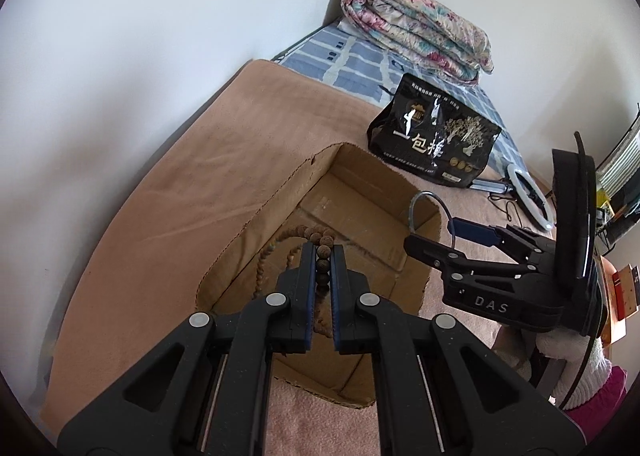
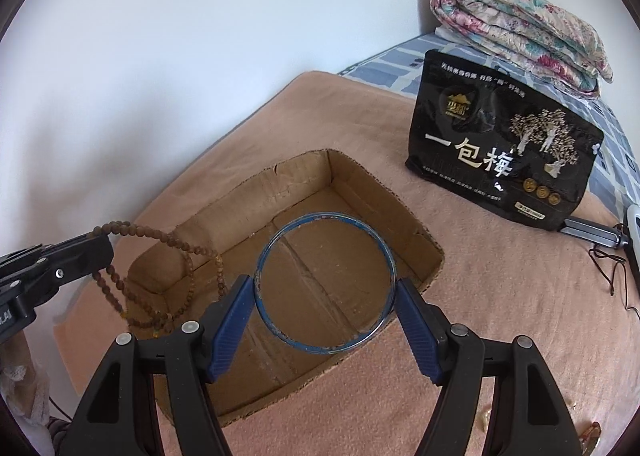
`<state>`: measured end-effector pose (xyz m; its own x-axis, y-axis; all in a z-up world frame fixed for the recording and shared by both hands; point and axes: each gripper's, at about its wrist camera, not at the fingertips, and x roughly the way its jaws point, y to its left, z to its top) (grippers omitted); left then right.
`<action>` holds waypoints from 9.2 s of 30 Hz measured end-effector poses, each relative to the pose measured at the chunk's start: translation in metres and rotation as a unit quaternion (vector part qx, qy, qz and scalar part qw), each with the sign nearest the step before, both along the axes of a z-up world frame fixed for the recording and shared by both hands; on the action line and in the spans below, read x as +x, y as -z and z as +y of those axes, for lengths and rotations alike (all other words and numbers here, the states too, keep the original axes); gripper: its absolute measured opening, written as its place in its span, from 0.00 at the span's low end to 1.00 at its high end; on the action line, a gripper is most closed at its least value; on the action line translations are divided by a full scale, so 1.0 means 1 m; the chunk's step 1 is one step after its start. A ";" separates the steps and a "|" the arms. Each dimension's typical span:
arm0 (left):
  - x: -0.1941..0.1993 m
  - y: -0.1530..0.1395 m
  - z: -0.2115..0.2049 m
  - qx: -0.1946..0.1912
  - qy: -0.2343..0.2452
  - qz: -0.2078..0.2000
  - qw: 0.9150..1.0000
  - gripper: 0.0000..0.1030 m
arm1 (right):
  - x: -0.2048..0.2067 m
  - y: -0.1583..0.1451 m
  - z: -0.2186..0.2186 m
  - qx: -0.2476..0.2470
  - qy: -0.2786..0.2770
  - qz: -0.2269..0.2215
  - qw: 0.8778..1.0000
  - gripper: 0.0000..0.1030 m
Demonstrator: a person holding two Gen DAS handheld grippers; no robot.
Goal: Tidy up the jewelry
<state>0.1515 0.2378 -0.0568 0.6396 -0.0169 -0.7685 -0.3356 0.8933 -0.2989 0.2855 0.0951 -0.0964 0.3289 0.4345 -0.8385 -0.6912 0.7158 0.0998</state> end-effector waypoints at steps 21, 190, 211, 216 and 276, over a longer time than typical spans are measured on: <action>0.009 0.021 -0.008 0.016 0.003 0.036 0.999 0.40 | 0.006 0.023 0.011 -0.013 0.006 0.007 1.000 0.87; 0.143 0.082 -0.297 0.029 0.284 0.024 0.958 0.05 | -0.025 0.049 -0.326 0.001 0.200 0.080 0.977 0.05; 0.100 0.009 -0.267 0.015 0.271 -0.034 0.962 0.05 | -0.042 -0.015 -0.335 0.041 0.218 0.013 0.975 0.05; 0.086 -0.008 -0.252 0.015 0.259 -0.047 0.965 0.05 | -0.050 -0.028 -0.331 0.047 0.214 -0.001 0.976 0.05; 0.006 -0.009 -0.012 0.044 0.062 -0.050 0.996 0.05 | -0.042 -0.043 -0.048 0.075 0.021 0.001 0.997 0.05</action>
